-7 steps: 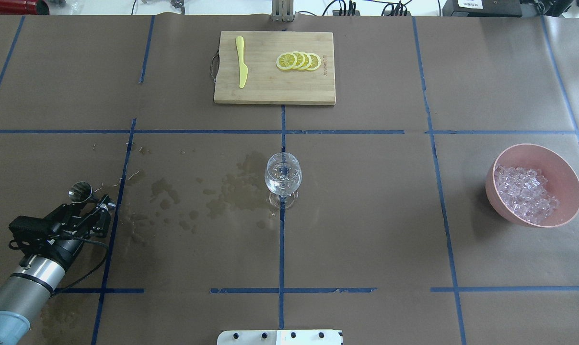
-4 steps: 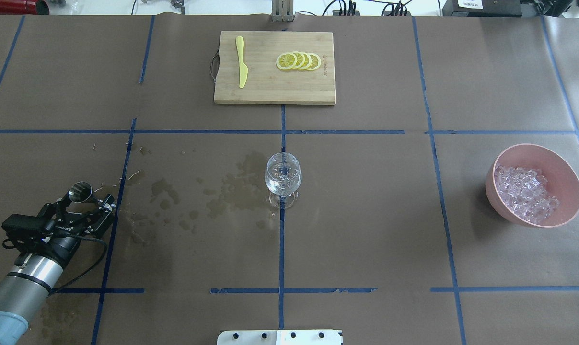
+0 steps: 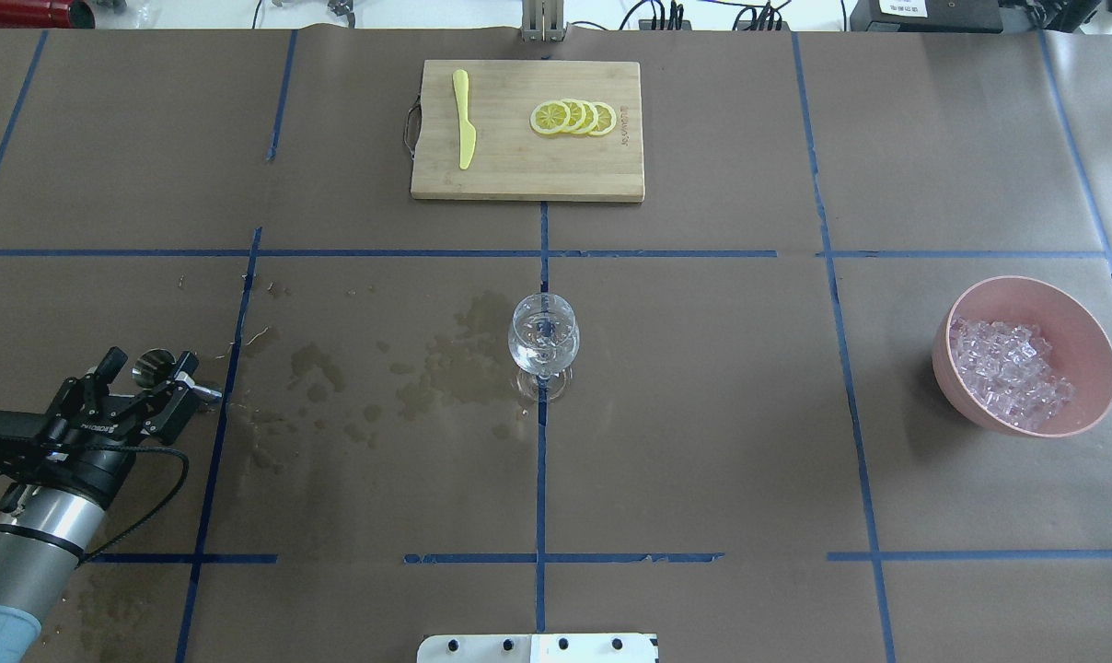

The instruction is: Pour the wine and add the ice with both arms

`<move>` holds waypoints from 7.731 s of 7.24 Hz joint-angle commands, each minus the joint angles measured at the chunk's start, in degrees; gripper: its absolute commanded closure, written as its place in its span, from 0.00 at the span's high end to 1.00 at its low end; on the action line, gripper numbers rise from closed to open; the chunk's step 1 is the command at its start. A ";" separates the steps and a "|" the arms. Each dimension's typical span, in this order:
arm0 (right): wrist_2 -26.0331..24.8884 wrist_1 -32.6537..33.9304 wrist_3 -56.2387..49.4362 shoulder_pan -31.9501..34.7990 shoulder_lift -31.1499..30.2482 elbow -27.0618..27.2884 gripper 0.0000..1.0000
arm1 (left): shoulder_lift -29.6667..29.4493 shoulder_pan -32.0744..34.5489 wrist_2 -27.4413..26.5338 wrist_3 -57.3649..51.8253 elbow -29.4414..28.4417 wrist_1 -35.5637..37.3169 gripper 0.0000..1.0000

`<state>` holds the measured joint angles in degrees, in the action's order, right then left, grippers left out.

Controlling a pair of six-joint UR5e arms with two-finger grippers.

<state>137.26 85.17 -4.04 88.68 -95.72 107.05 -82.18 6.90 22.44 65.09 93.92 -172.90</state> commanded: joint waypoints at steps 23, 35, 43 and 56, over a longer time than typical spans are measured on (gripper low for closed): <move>1.79 -0.09 12.07 -2.44 -0.26 5.24 0.99 | 4.12 79.06 120.19 -48.92 3.01 64.09 1.00; -27.04 -30.23 37.10 -39.64 -8.96 5.02 0.87 | 2.90 78.80 119.32 -48.57 2.93 64.18 1.00; -23.79 -34.36 33.66 -38.85 -9.05 0.88 0.75 | 2.81 78.80 119.32 -48.57 3.02 64.09 1.00; -23.79 -34.28 33.93 -37.27 -8.52 -0.97 0.00 | 2.55 78.80 119.32 -48.57 2.85 64.00 1.00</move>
<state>113.25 50.89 29.92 51.02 -104.24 105.95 -79.63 85.69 141.77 16.53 96.77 -108.90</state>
